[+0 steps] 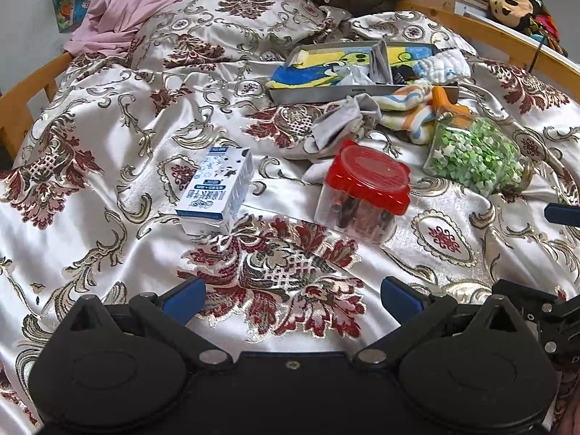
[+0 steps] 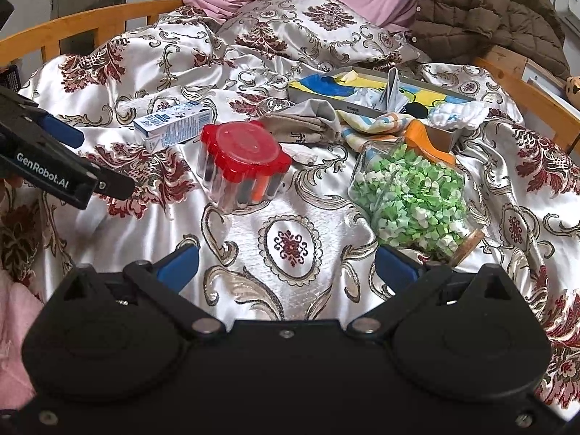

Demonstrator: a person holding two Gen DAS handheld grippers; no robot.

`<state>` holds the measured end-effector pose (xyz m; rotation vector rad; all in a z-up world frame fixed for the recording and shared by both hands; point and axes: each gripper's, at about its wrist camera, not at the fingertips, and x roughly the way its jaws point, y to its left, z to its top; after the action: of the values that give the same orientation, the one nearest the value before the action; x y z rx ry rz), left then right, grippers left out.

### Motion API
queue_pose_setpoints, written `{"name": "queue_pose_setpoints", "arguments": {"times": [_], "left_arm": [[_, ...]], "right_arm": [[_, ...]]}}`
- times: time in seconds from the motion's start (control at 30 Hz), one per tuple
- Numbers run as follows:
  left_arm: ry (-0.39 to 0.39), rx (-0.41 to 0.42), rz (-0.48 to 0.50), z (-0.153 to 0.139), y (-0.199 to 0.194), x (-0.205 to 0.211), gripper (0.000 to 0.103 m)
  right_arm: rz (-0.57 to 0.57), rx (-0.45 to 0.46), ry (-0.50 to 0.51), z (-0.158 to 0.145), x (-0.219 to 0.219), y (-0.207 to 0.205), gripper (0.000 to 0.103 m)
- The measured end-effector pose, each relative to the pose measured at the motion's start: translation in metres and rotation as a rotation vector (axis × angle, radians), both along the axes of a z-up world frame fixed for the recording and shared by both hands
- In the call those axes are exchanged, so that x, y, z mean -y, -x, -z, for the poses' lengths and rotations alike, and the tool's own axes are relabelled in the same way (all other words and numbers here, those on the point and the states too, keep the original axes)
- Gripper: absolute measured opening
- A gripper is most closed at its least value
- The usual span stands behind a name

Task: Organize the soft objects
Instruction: 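Move both tools down toward the grey sock and beige drawstring pouch, then grasp the grey sock with the left tool while the right tool grasps the beige drawstring pouch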

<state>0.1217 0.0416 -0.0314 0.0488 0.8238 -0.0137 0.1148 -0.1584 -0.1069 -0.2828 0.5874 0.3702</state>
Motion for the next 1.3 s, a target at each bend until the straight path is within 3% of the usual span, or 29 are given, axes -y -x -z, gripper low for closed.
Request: {"name": "queue_pose_setpoints", "arguments": {"times": [0.77, 1.07, 1.3], "left_arm": [[-0.093, 0.148, -0.044, -0.017, -0.021, -0.005, 0.102], [-0.045, 0.166, -0.055, -0.022, -0.049, -0.012, 0.102], [0.02, 0.157, -0.011, -0.028, -0.097, -0.015, 0.102]], "right_arm": [[0.095, 0.023, -0.122, -0.008, -0.004, -0.017, 0.102], [0.149, 0.034, -0.212, -0.015, 0.008, -0.046, 0.102], [0.143, 0.042, -0.275, -0.015, 0.009, -0.087, 0.102]]}}
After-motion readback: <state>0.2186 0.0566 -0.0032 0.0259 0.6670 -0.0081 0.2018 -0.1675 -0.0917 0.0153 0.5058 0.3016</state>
